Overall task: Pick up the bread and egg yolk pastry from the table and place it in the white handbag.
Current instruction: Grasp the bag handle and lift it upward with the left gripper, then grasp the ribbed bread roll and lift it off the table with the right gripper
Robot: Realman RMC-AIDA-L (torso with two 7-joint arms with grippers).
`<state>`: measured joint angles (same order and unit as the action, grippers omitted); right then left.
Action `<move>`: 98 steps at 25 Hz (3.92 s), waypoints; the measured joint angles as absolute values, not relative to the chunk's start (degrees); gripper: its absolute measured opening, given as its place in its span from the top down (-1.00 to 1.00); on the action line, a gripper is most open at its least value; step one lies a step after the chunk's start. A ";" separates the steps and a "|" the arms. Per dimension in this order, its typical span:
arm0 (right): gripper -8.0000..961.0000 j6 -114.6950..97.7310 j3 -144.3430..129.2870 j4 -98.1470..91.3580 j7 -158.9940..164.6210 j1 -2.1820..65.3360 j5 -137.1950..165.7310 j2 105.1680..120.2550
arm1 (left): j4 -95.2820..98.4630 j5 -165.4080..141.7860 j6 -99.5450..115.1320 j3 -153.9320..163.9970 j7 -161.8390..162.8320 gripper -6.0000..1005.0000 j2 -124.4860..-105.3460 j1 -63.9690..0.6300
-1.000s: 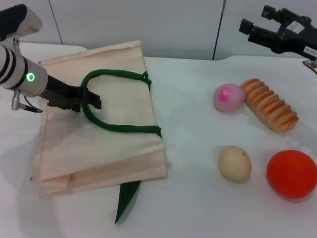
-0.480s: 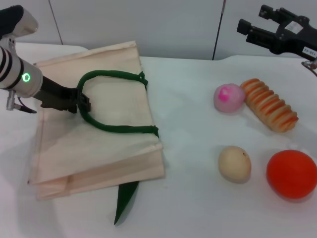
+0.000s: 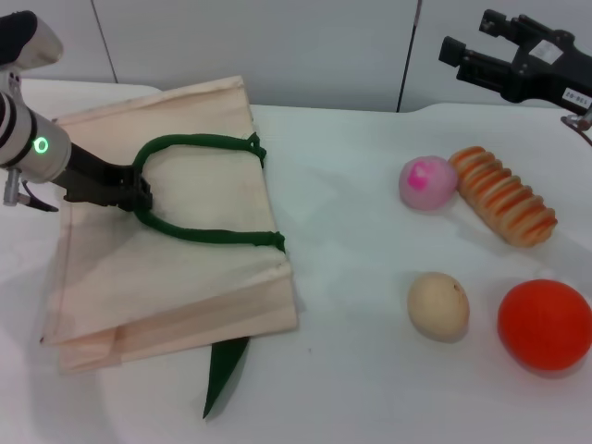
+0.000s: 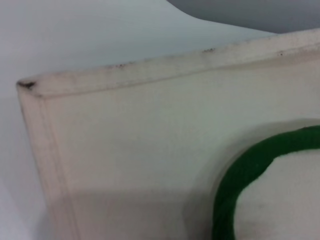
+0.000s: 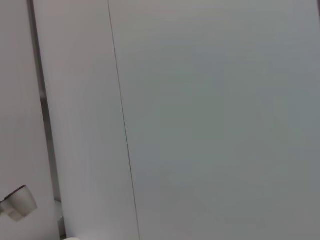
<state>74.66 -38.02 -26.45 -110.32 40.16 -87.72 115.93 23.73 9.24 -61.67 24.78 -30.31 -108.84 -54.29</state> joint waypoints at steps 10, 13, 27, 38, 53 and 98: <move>-0.84 74.80 -37.88 -26.46 -110.34 39.79 -87.52 115.93 | 23.75 7.97 -60.29 24.78 -31.13 0.60 -109.26 -54.11; -0.84 74.78 -37.88 -26.45 -110.35 39.63 -87.48 115.93 | 23.92 8.25 -59.56 24.77 -31.94 0.66 -109.69 -53.98; -0.84 74.13 -37.88 -26.36 -110.47 38.58 -87.20 115.84 | 44.65 24.83 -70.06 24.69 -42.13 0.71 -116.14 -46.34; -0.84 72.50 -37.89 -26.28 -110.48 38.25 -87.07 115.84 | 46.24 50.50 -78.91 24.65 -61.01 0.72 -116.13 -39.28; -0.84 71.60 -37.91 -26.60 -110.40 38.05 -86.07 115.69 | 41.68 68.61 -89.25 23.95 -77.82 0.72 -115.64 -35.21; -0.84 53.22 -46.70 -29.22 -69.72 50.96 -27.83 116.10 | 42.71 75.59 -97.98 23.82 -79.37 0.72 -114.17 -33.01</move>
